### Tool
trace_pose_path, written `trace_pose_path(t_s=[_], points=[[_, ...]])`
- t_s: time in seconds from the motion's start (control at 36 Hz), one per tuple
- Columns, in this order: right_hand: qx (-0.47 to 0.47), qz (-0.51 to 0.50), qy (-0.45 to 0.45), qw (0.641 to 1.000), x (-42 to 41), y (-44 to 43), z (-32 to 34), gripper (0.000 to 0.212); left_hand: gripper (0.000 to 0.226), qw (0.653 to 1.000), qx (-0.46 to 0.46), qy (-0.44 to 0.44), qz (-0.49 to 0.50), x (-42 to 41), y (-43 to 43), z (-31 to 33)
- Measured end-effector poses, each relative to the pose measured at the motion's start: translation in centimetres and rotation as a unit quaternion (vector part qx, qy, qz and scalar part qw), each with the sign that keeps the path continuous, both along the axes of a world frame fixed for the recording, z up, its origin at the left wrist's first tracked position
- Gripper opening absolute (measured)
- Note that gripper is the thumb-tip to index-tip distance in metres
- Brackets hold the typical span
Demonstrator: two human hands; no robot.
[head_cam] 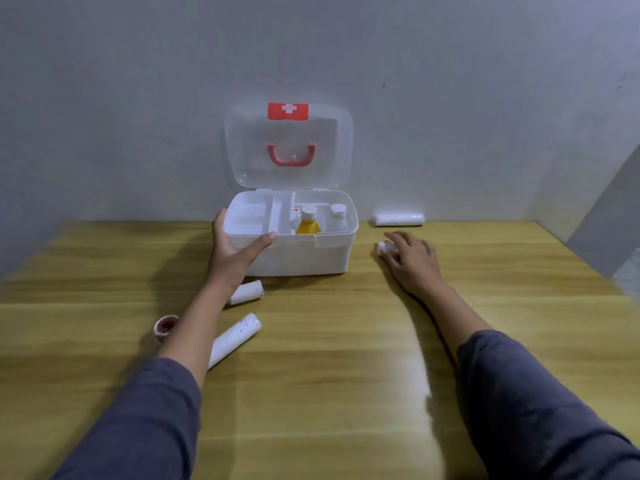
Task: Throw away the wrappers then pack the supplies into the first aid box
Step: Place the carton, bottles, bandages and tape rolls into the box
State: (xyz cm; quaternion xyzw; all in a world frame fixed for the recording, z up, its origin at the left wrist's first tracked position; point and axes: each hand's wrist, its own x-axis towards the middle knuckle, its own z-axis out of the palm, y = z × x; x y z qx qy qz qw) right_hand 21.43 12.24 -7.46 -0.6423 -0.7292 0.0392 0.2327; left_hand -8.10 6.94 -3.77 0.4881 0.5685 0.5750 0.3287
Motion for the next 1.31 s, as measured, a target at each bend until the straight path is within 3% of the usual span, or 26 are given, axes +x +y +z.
trace_pose_path(t_s=[0.17,0.33,0.5,0.67,0.94,1.0,1.08,1.22,1.31], points=[[0.005,-0.007,-0.010,1.000,-0.1,5.0,0.2,0.047,0.107,1.000,0.002,-0.010,-0.005,-0.4,0.6,-0.5],[0.012,-0.037,-0.046,0.998,0.3,7.6,0.4,0.044,0.106,1.000,0.014,-0.024,0.000,-0.2,0.9,-0.7],[-0.006,-0.064,-0.144,0.987,-0.4,7.9,1.0,0.047,0.115,1.000,0.008,-0.024,-0.008,-0.4,1.0,-0.7],[-0.013,-0.031,-0.107,0.994,-0.7,6.1,0.9,0.047,0.116,1.000,0.003,-0.023,-0.016,-0.4,0.7,-0.4],[-0.018,0.006,-0.101,0.995,-1.7,1.1,0.7,0.046,0.093,1.000,0.011,-0.021,-0.013,-0.2,0.6,-0.3],[-0.024,-0.006,-0.064,0.998,-2.0,0.6,0.9,0.045,0.093,1.000,0.009,-0.023,-0.016,-0.2,0.4,-0.2],[-0.011,-0.016,0.091,0.996,-2.4,0.9,2.2,0.043,0.093,1.000,0.007,-0.019,-0.018,-0.2,0.3,0.0],[0.107,0.062,0.269,0.955,-3.6,1.1,7.1,0.027,0.095,1.000,-0.001,-0.016,-0.027,-0.4,0.3,0.2],[0.122,0.095,0.358,0.921,-4.8,1.4,10.1,0.031,0.096,0.999,-0.001,-0.020,-0.034,-0.5,0.3,0.1]])
